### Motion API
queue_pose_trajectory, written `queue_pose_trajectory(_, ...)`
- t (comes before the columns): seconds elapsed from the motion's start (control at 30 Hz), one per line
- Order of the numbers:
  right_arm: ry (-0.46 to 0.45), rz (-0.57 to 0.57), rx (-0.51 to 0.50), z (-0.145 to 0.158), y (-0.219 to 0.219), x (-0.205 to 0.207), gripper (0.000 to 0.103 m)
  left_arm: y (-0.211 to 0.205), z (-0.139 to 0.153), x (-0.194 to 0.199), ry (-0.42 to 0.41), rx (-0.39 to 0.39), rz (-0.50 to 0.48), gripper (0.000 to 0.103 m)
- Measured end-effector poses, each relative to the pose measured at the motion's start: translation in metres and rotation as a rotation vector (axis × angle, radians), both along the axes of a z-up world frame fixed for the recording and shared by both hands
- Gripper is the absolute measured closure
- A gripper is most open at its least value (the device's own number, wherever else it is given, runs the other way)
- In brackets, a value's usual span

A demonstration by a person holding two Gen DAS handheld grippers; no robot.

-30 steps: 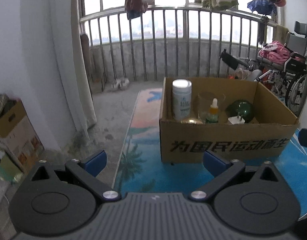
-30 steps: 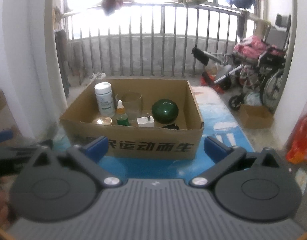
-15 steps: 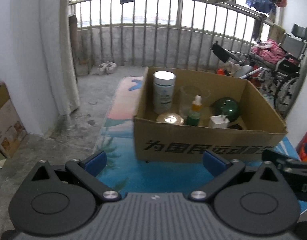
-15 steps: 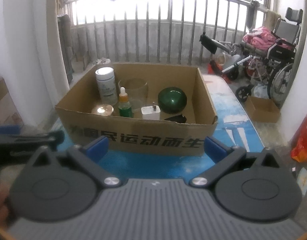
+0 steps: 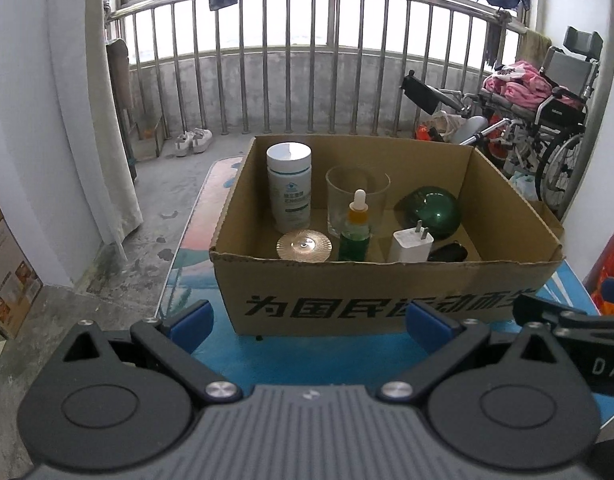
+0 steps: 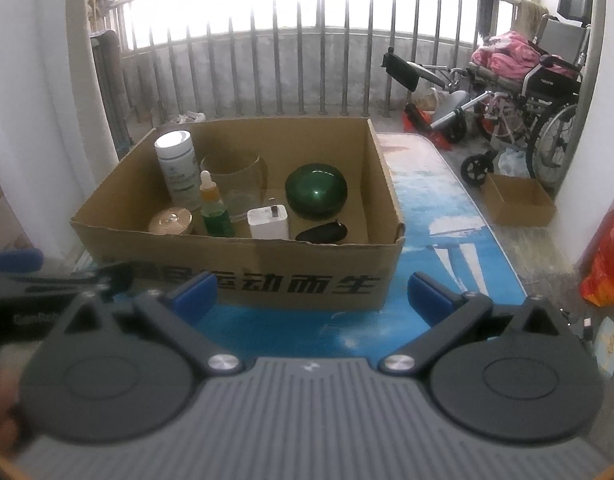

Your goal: Organize rigid objects

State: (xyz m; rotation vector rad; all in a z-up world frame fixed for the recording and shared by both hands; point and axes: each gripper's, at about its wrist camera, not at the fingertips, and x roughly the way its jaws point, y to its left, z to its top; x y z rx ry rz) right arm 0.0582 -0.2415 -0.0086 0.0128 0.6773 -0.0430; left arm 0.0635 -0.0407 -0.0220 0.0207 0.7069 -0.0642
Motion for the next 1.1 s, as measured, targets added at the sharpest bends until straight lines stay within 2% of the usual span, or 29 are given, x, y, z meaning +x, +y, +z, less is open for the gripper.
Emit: queue_pose_trajectory(1.1, 0.002, 0.000, 0.005, 0.0021, -0.0048, 0.0061, 0.001, 0.0000, 0.0055, 0.0055, -0.006, 0.002, -0.001, 0.000)
